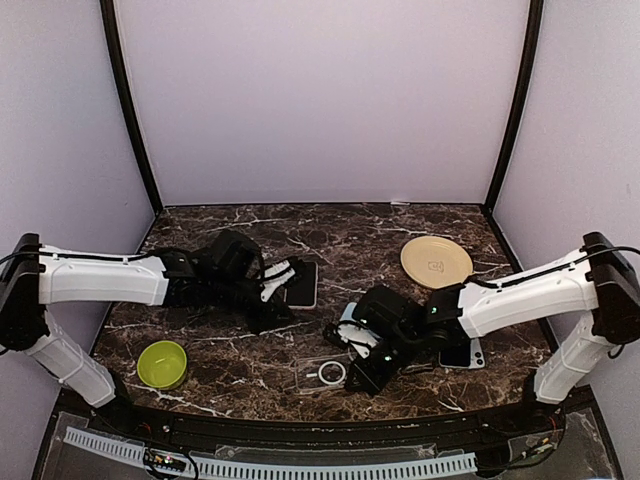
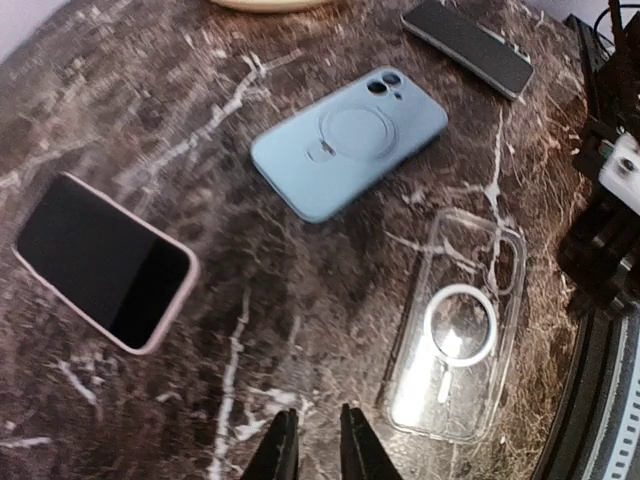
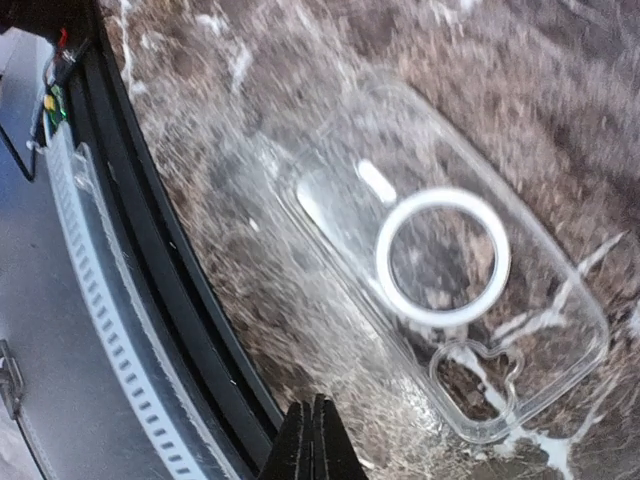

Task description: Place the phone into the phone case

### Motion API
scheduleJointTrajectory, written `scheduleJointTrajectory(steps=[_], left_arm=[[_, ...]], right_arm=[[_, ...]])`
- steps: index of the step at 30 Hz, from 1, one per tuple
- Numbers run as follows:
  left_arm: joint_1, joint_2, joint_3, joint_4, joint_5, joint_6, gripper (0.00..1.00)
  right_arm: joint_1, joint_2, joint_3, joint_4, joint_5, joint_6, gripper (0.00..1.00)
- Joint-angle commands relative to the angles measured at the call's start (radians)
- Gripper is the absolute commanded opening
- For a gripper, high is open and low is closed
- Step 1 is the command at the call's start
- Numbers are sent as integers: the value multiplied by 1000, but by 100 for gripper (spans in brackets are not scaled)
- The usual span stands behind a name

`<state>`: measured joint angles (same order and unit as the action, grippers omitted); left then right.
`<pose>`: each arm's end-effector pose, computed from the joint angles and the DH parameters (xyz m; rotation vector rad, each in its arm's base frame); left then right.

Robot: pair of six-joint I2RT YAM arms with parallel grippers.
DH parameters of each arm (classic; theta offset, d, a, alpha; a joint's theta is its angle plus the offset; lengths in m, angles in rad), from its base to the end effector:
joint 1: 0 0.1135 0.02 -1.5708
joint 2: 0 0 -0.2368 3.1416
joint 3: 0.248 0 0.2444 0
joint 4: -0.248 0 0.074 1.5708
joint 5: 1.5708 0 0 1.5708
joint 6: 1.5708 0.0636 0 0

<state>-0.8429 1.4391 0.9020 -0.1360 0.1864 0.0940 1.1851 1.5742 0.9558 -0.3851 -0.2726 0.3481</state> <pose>0.2107 -0.2541 0.1935 1.1308 2.0054 -0.6052 0.1050 0.3041 0.1478 -1.2387 2.5099 0.8418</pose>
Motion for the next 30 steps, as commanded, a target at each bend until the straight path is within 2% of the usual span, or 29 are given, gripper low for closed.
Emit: scheduleJointTrajectory(steps=[1, 5, 12, 18, 23, 26, 30], left_arm=[[-39, 118, 62, -126, 64, 91, 14], [-75, 218, 100, -154, 13, 126, 12], [-102, 356, 148, -216, -32, 153, 8], [-127, 301, 98, -226, 50, 197, 7], [-138, 241, 44, -181, 143, 217, 7], [-142, 240, 36, -164, 151, 217, 8], [-147, 260, 49, -154, 170, 210, 8]], right_arm=[[9, -3, -143, 159, -1, 294, 0], [7, 9, -189, 164, 66, 362, 0], [-44, 127, -129, 59, 181, 366, 0], [-144, 158, -36, 43, 297, 289, 0], [-179, 242, 69, 94, 277, 226, 0], [-178, 281, 111, 101, 231, 212, 0], [-183, 279, 142, 74, 246, 198, 0]])
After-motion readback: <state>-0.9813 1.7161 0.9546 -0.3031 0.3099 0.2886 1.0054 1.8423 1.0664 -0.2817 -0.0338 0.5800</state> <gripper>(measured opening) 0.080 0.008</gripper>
